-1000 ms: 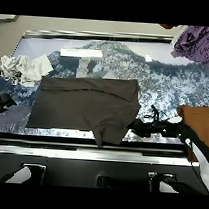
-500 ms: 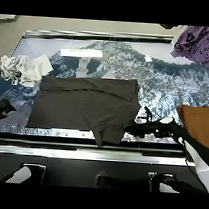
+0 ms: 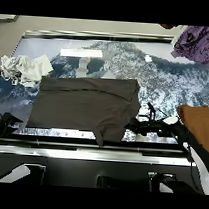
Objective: Fold the clothes and pants, and hang the long-sleeved shirts on hangers.
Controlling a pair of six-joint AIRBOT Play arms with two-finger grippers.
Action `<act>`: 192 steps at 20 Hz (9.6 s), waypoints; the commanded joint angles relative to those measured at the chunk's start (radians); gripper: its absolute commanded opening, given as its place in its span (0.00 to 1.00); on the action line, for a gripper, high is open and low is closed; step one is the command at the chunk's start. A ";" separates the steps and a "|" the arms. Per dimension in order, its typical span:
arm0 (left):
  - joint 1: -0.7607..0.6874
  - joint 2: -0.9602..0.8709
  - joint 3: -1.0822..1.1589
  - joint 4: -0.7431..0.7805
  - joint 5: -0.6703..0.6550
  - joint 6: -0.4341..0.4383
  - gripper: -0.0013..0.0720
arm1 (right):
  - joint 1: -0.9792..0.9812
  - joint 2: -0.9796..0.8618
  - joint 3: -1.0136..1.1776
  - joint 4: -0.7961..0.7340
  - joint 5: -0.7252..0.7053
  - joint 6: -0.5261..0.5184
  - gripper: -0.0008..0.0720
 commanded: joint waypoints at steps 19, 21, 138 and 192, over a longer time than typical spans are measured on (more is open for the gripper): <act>-0.098 -0.162 -0.011 -0.042 0.106 0.092 0.59 | 0.001 0.018 0.001 -0.021 0.026 0.000 0.05; -0.098 -0.164 -0.011 -0.042 0.101 0.096 0.29 | 0.001 0.021 0.000 -0.021 0.027 0.000 0.05; -0.441 -0.060 0.268 0.384 -0.077 -0.390 1.00 | -0.408 0.008 -0.127 -0.218 0.203 -0.055 0.14; -0.489 0.239 0.035 0.068 0.060 -0.209 0.04 | -0.408 0.814 -0.103 -0.295 0.407 0.270 0.04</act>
